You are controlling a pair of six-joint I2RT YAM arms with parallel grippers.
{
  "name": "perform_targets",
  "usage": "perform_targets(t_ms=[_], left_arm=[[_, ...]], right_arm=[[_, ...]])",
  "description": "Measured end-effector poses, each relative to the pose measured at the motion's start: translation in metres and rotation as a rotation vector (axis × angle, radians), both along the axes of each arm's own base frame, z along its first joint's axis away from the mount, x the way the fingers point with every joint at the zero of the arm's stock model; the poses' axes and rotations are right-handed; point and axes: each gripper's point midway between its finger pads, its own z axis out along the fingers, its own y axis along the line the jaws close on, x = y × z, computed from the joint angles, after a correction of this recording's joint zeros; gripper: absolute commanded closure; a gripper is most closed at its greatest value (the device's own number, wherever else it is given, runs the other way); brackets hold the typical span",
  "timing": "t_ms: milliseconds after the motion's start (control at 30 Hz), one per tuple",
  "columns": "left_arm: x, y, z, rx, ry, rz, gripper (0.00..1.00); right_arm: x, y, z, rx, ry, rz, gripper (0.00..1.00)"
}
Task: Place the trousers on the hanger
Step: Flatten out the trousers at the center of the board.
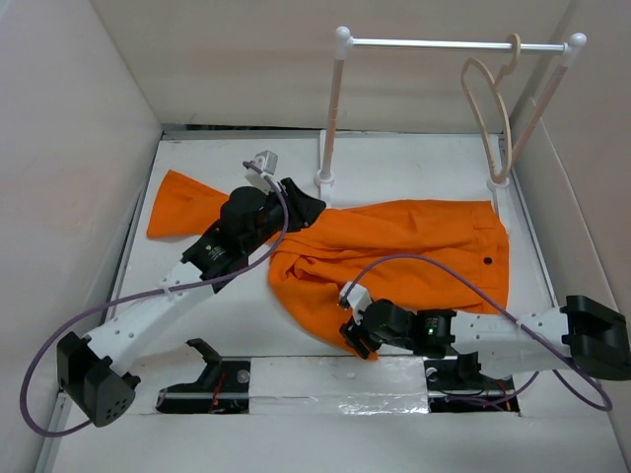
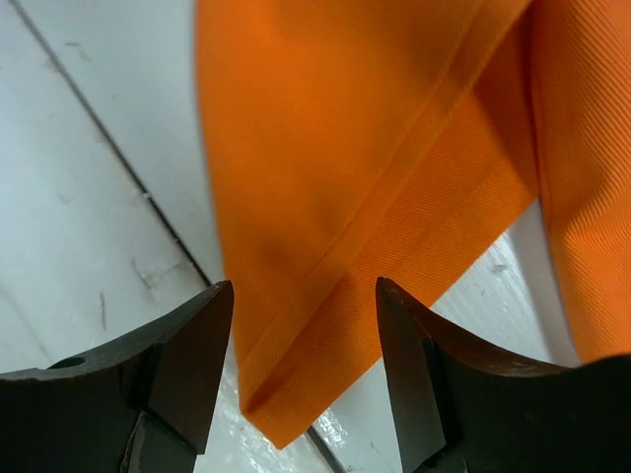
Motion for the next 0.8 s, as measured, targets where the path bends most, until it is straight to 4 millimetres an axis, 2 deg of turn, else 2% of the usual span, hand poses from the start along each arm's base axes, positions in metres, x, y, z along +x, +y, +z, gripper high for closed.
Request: perform_targets(t_ms=[67,200,267,300,333,367,400,467,533,567,633,667,733,800], left_arm=[[-0.005,-0.013,0.015,-0.024,-0.038,-0.020,0.70],[-0.005,0.003,0.029,-0.056,-0.084,0.045,0.70],[-0.008,0.013,0.022,-0.053,-0.084,0.078,0.70],[-0.009,0.018,0.015,-0.045,-0.077,0.097,0.70],[-0.011,0.023,0.007,-0.036,-0.068,0.112,0.70],[-0.013,0.028,-0.001,-0.027,-0.058,0.127,0.68],[-0.015,0.033,-0.009,-0.020,-0.049,0.143,0.66],[-0.020,0.044,-0.022,-0.002,-0.032,0.173,0.65],[-0.022,0.053,-0.023,0.010,-0.031,0.205,0.65],[-0.022,0.056,-0.019,0.011,-0.035,0.219,0.64],[-0.020,0.061,-0.012,0.018,-0.045,0.240,0.63],[-0.019,0.063,-0.007,0.020,-0.052,0.250,0.63],[-0.016,0.069,0.005,0.027,-0.063,0.272,0.63],[-0.012,0.076,0.018,0.026,-0.082,0.297,0.60]], right_arm=[[0.003,-0.001,-0.005,-0.013,-0.003,-0.042,0.34],[0.007,0.007,-0.018,-0.018,0.004,-0.080,0.44],[0.005,0.014,-0.025,-0.022,0.017,-0.068,0.47],[0.003,0.018,-0.030,-0.027,0.029,-0.056,0.52],[0.001,0.025,-0.033,-0.024,0.038,-0.037,0.78],[-0.001,0.035,-0.032,-0.008,0.042,-0.015,0.88],[-0.002,0.047,-0.029,0.018,0.047,0.004,0.96],[-0.006,0.068,-0.017,0.087,0.060,0.050,1.00],[-0.008,0.089,0.008,0.190,0.059,0.097,1.00],[-0.006,0.099,0.027,0.252,0.050,0.114,1.00],[0.008,0.112,0.078,0.409,0.011,0.124,1.00],[0.018,0.114,0.111,0.500,-0.024,0.113,1.00],[0.041,0.104,0.182,0.700,-0.108,0.068,1.00],[0.056,0.075,0.247,0.910,-0.198,0.001,1.00]])
